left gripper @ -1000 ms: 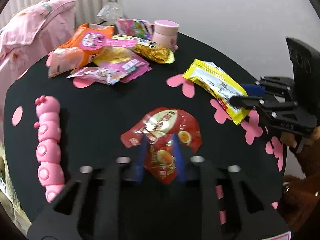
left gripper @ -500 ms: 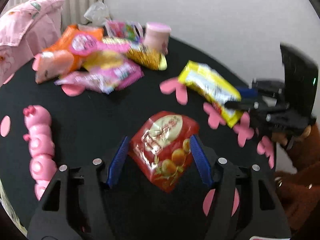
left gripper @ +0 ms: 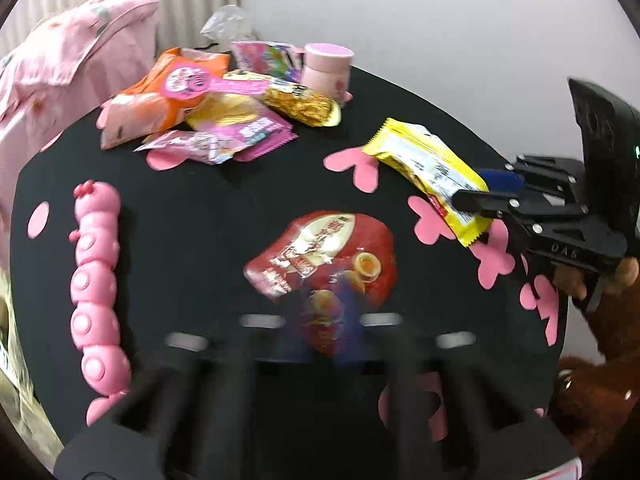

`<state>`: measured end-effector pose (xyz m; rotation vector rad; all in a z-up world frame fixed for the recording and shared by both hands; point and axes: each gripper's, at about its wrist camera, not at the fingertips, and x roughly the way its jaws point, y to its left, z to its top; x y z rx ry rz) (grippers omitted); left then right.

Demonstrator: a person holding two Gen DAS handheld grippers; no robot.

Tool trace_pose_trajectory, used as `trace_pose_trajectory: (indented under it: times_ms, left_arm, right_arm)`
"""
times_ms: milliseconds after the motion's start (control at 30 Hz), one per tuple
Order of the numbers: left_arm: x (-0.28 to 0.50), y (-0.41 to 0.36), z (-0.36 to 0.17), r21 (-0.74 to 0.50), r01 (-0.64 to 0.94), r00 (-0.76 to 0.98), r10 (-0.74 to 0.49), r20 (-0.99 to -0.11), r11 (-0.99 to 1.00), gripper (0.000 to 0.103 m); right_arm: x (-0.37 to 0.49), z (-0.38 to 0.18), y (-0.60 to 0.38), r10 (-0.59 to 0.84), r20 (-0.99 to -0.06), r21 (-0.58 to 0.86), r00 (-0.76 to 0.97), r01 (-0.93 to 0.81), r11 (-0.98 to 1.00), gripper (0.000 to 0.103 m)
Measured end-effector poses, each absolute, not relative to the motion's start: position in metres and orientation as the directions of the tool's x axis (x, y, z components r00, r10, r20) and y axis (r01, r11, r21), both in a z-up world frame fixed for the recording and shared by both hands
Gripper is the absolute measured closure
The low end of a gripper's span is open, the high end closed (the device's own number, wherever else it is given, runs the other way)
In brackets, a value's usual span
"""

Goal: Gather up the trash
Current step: 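Lift the red snack bag with the left tool while the right tool holds the yellow wrapper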

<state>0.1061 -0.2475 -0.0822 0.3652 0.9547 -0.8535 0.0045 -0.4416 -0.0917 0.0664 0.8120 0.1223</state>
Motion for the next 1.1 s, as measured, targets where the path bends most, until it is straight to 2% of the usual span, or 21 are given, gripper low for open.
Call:
trace_pose_trajectory:
  times_ms: [133, 233, 300, 333, 367, 433, 533, 600, 700, 867, 1000, 1033, 1100]
  left_arm:
    - [0.106, -0.239, -0.078, -0.092, 0.759, 0.311, -0.484, -0.818, 0.644, 0.102]
    - [0.098, -0.24, -0.072, -0.132, 0.8, 0.265, -0.542, -0.797, 0.586, 0.1]
    - [0.092, -0.246, -0.065, -0.099, 0.839, 0.273, -0.57, -0.775, 0.536, 0.077]
    - [0.091, -0.249, -0.063, -0.092, 0.862, 0.257, -0.587, -0.768, 0.498, 0.052]
    - [0.089, -0.25, -0.063, -0.099, 0.883, 0.229, -0.604, -0.764, 0.46, 0.046]
    - [0.09, -0.258, -0.069, -0.09, 0.912, 0.185, -0.597, -0.781, 0.401, 0.045]
    - [0.095, -0.268, -0.084, 0.01, 0.907, 0.245, -0.509, -0.825, 0.421, 0.045]
    - [0.101, -0.27, -0.094, 0.022, 0.893, 0.255, -0.467, -0.847, 0.449, 0.045]
    - [0.101, -0.269, -0.095, 0.019, 0.89, 0.26, -0.471, -0.843, 0.456, 0.045]
    - [0.095, -0.275, -0.097, 0.1, 0.891, 0.306, -0.425, -0.852, 0.442, 0.039]
    - [0.115, -0.277, -0.098, 0.022, 0.881, 0.264, -0.454, -0.851, 0.472, 0.039]
    - [0.118, -0.276, -0.098, 0.014, 0.88, 0.263, -0.462, -0.847, 0.474, 0.04]
    - [0.119, -0.274, -0.096, 0.0, 0.869, 0.272, -0.477, -0.836, 0.495, 0.054]
  right_arm:
    - [0.002, -0.086, -0.439, 0.136, -0.709, 0.102, 0.692, -0.091, 0.991, 0.078]
    - [0.001, -0.082, -0.436, 0.135, -0.705, 0.09, 0.697, -0.1, 0.991, 0.078]
    - [0.0, -0.08, -0.436, 0.132, -0.702, 0.085, 0.7, -0.102, 0.991, 0.078]
    - [0.0, -0.08, -0.436, 0.13, -0.701, 0.083, 0.701, -0.1, 0.991, 0.078]
    - [0.0, -0.08, -0.437, 0.128, -0.701, 0.083, 0.701, -0.098, 0.992, 0.078]
    - [-0.002, -0.081, -0.439, 0.124, -0.702, 0.084, 0.701, -0.091, 0.992, 0.078]
    - [-0.005, -0.082, -0.444, 0.117, -0.703, 0.088, 0.702, -0.077, 0.993, 0.078]
    - [-0.006, -0.084, -0.447, 0.115, -0.703, 0.095, 0.701, -0.068, 0.993, 0.078]
    - [-0.007, -0.086, -0.449, 0.119, -0.704, 0.102, 0.7, -0.065, 0.993, 0.078]
    - [-0.006, -0.088, -0.446, 0.126, -0.702, 0.105, 0.7, -0.073, 0.992, 0.078]
    - [-0.006, -0.088, -0.447, 0.12, -0.701, 0.103, 0.703, -0.067, 0.992, 0.078]
    - [-0.007, -0.087, -0.448, 0.118, -0.7, 0.104, 0.704, -0.063, 0.993, 0.078]
    - [-0.009, -0.087, -0.451, 0.116, -0.697, 0.106, 0.707, -0.059, 0.993, 0.078]
